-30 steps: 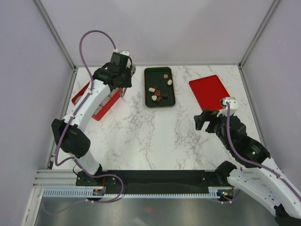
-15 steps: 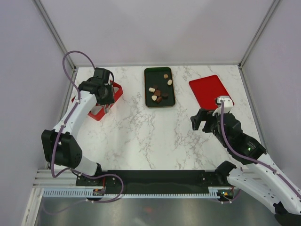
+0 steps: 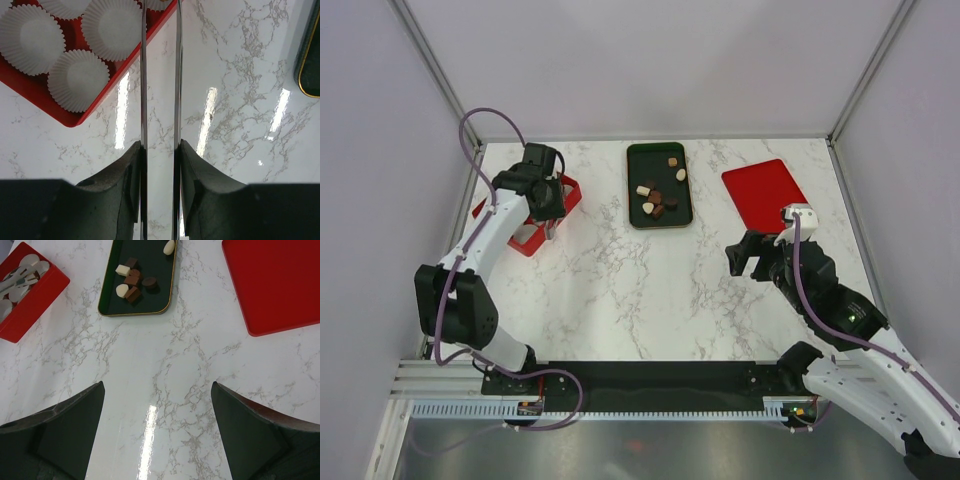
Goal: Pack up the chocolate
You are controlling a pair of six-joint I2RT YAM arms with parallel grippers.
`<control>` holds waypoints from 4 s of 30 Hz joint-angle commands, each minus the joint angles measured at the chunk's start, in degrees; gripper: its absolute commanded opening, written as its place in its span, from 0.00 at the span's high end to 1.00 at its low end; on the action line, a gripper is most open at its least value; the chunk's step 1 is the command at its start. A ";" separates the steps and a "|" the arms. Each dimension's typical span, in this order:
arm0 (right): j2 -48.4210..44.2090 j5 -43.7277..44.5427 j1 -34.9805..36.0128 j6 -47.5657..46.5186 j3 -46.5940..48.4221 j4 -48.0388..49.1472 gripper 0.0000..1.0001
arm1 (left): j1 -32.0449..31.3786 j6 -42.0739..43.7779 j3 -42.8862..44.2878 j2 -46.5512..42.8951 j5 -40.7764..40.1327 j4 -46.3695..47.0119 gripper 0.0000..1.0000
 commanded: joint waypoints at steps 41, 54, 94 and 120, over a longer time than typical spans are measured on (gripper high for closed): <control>-0.66 -0.08 0.04 -0.04 0.78 2.84 0.04 | -0.86 2.70 13.43 0.44 3.49 -2.04 0.51; -1.36 0.53 0.04 1.19 0.70 1.44 0.04 | -18.87 0.69 21.16 6.83 4.99 -2.22 0.51; -1.89 2.47 0.04 -0.13 -0.18 0.65 0.04 | -24.60 -2.31 12.73 18.10 2.18 3.40 0.51; -3.20 1.94 0.04 0.57 -0.45 0.73 0.04 | -24.33 -2.31 18.88 12.04 1.21 -3.53 0.61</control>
